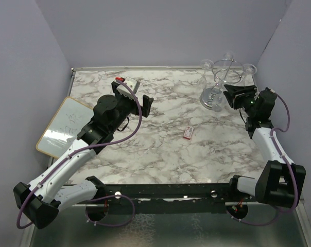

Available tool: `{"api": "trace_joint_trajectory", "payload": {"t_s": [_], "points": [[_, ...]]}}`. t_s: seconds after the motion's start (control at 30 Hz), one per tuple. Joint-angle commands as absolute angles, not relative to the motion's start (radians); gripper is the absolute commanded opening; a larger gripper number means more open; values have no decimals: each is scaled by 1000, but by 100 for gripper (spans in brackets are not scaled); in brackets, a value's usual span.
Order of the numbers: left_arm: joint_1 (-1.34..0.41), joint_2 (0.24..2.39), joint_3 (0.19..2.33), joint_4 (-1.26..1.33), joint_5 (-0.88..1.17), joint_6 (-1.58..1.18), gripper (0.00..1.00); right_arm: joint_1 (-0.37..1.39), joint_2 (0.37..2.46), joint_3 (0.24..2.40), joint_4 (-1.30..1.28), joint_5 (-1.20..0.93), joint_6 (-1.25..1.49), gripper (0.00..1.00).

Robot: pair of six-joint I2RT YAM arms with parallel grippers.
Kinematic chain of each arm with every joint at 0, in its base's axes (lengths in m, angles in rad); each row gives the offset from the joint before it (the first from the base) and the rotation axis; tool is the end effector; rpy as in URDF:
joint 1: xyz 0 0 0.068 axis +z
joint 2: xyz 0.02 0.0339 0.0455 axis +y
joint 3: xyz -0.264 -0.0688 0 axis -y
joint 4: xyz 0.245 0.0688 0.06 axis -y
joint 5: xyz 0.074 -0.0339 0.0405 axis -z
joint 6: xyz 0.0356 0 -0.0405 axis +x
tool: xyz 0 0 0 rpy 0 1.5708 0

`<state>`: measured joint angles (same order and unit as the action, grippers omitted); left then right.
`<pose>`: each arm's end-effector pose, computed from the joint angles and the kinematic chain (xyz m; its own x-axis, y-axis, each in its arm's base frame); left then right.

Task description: Take the wine glass off the wine glass rack

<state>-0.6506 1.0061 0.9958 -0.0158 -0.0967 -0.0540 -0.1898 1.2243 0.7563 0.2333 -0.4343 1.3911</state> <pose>0.1881 -0.1388 0.3911 -0.0491 -0.0301 -0.9983 0.5241 0.8501 -0.0514 0.2773 -0.0380 0.2801 -0.2678 0.9603 -0.0776 0.1835 0.1299 0.9744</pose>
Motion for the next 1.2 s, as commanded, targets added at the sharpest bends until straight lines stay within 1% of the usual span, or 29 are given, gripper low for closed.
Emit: {"api": "trace_joint_trajectory", "payload": {"t_s": [0.0,0.63,0.9,1.17], "points": [[-658,985,991,7,-87,-48,98,-183,1227,750,269,-376,1412,40],[-658,987,990,7,-87,-46,98,-178,1241,741,290,-341,1446,31],[-658,988,990,7,-88,-47,98,-175,1238,733,291,-329,1460,25],[-658,987,990,7,-89,-47,97,-172,1239,732,294,-327,1475,22]]}}
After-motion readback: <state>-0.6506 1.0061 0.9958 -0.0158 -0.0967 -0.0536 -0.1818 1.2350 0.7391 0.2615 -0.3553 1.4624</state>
